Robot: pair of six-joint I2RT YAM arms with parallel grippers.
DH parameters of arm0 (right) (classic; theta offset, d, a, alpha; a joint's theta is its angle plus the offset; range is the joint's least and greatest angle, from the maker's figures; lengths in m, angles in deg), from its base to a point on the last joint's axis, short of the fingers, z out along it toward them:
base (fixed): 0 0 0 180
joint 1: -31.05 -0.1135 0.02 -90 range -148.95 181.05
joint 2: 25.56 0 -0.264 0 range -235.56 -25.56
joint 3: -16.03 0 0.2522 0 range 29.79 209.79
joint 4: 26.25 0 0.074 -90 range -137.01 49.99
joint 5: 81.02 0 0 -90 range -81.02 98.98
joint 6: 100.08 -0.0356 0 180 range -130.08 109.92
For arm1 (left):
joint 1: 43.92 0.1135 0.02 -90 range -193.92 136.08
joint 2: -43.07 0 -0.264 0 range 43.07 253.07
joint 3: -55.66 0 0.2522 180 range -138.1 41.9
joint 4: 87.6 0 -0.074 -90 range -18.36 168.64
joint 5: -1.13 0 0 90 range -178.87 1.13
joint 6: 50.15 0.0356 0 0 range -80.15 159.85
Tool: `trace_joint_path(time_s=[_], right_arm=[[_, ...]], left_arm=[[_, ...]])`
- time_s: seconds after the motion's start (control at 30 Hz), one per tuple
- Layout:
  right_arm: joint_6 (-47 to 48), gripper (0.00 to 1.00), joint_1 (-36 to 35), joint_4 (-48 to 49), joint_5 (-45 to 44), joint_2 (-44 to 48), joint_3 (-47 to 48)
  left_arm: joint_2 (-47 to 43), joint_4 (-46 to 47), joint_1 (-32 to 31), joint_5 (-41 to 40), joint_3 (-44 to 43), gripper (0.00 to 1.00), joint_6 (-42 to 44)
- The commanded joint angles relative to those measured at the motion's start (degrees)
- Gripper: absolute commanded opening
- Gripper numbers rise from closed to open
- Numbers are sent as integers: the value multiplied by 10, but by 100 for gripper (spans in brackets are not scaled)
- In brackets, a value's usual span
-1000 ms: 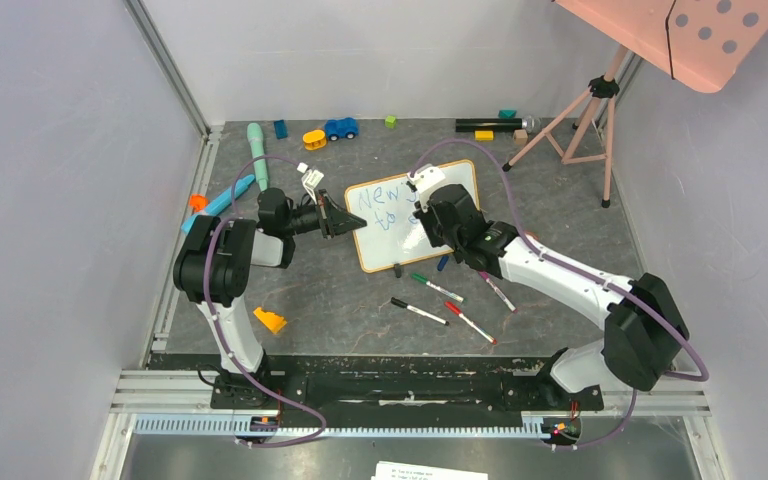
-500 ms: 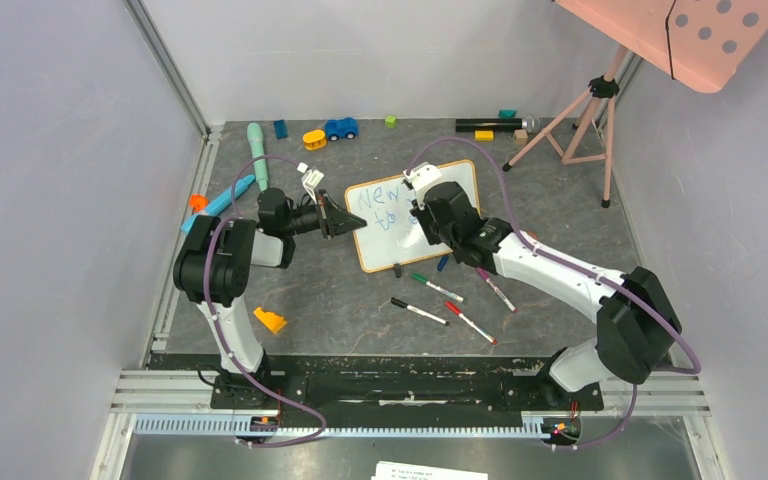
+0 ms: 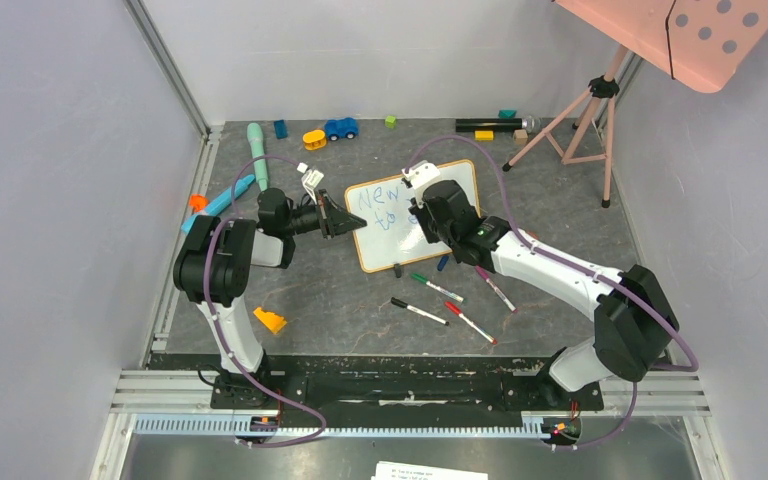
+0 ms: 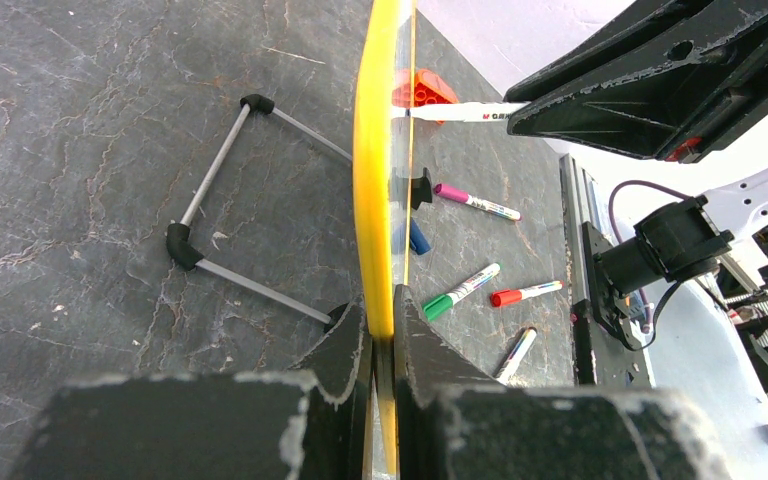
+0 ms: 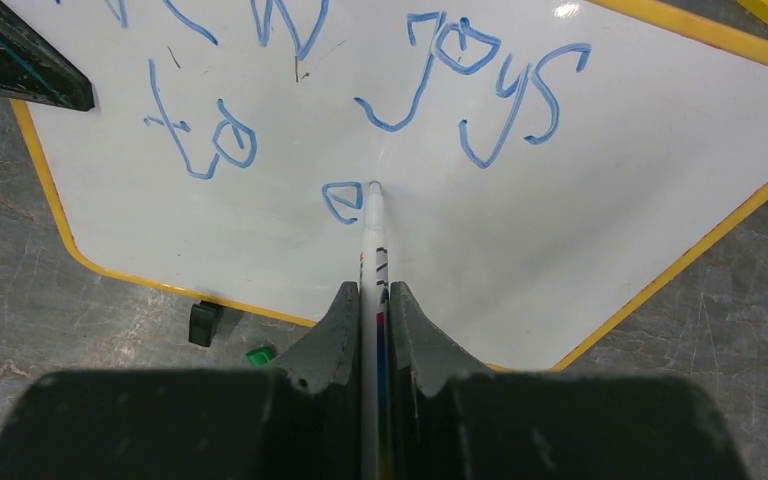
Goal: Write a sentence on the whiteboard
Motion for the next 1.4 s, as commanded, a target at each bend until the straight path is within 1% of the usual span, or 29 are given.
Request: trace_joint_path(time_s=[0.0,0.37,0.9,1.37], right_arm=[[-3,0,1,6,-6,3,-6],[-4,0,1,5,2,13,-41],[7,0,8,7,-7,-17,29],[6,0,25,2,-18,-16,35]], left_arm=[[9,12,0,0,9,2,68],[10,12,1,2,7,2,66],[9,11,0,2,8,2,67],[11,9,1,1,7,2,68]])
